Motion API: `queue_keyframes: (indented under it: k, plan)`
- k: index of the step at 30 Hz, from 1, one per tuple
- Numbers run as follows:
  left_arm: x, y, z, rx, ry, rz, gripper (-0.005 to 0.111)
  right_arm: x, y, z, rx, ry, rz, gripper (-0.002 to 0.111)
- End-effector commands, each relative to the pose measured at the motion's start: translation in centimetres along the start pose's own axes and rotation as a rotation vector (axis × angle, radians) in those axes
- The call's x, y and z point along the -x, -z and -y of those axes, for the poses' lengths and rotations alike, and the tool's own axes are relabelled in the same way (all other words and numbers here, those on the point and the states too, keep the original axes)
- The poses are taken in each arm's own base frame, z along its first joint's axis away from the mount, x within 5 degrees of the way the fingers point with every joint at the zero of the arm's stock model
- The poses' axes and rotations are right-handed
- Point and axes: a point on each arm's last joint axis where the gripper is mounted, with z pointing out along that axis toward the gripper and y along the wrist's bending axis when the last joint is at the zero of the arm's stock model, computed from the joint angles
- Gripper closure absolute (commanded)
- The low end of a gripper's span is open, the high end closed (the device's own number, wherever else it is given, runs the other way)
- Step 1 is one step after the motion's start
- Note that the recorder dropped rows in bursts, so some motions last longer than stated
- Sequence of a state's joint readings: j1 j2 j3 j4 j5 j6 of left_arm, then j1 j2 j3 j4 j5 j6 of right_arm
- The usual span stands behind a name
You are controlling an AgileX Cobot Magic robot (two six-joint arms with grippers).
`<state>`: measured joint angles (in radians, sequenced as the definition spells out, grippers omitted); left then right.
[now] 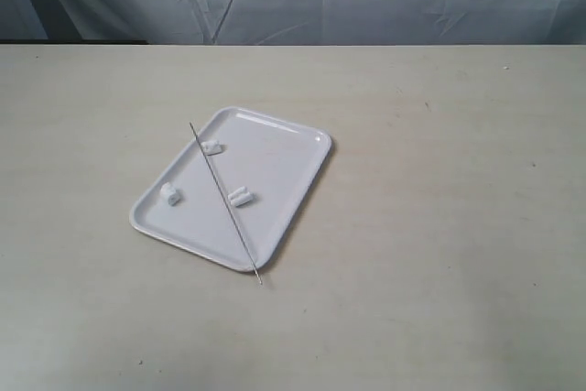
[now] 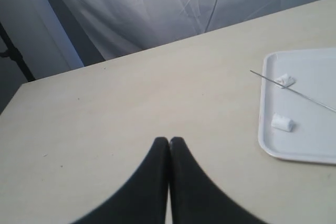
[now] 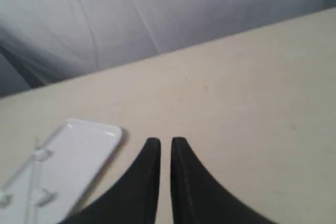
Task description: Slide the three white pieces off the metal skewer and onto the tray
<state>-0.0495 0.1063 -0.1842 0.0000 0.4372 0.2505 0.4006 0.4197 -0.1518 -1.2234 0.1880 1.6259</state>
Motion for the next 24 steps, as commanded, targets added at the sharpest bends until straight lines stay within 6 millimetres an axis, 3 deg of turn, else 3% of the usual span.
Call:
queue_keyframes:
  k: [1, 6, 18, 24]
  plan:
    - [-0.5, 0.0, 0.1, -0.002, -0.008, -0.022, 0.107, 1.0, 2.2, 0.6, -0.001, -0.037, 0.155, 0.1]
    - [-0.5, 0.0, 0.0, 0.008, -0.029, -0.024, 0.107, 1.3, 2.9, 2.5, -0.195, -0.053, 0.201, 0.1]
    - [-0.5, 0.0, 0.0, 0.008, -0.029, -0.024, 0.107, 1.3, 2.7, 1.9, -0.133, -0.035, 0.2, 0.1]
    - [-0.5, 0.0, 0.0, 0.008, -0.029, -0.024, 0.107, 0.8, 2.5, 0.9, -0.022, -0.105, 0.207, 0.1]
